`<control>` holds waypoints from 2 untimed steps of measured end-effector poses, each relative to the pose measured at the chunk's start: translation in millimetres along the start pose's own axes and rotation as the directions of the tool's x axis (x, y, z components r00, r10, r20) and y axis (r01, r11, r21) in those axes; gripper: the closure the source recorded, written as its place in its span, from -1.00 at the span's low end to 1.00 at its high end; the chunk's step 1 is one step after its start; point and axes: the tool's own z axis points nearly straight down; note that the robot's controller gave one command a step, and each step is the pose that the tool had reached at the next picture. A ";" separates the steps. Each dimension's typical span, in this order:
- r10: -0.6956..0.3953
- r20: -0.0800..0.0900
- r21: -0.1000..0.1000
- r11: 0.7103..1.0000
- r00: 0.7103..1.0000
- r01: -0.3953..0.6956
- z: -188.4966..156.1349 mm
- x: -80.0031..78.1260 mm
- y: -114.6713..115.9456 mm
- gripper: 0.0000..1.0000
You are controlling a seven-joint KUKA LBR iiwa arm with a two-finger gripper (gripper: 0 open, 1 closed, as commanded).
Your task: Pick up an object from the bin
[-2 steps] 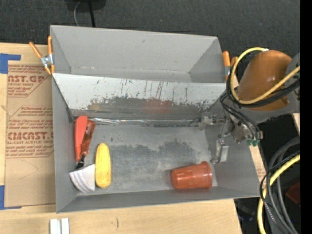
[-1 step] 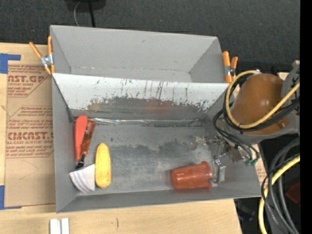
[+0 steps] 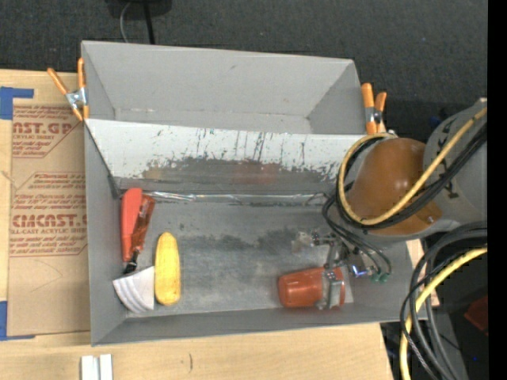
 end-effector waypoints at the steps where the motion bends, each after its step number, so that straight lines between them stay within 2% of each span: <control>1: -0.107 0.014 0.005 0.994 0.994 0.107 44.2 -2.3 -3.9 -1.00; 2: 0.032 0.000 0.000 0.999 0.999 -0.032 46.7 3.6 -11.4 1.00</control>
Offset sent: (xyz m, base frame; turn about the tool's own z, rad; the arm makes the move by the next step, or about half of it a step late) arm -0.0015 -0.0129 -0.0462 0.0336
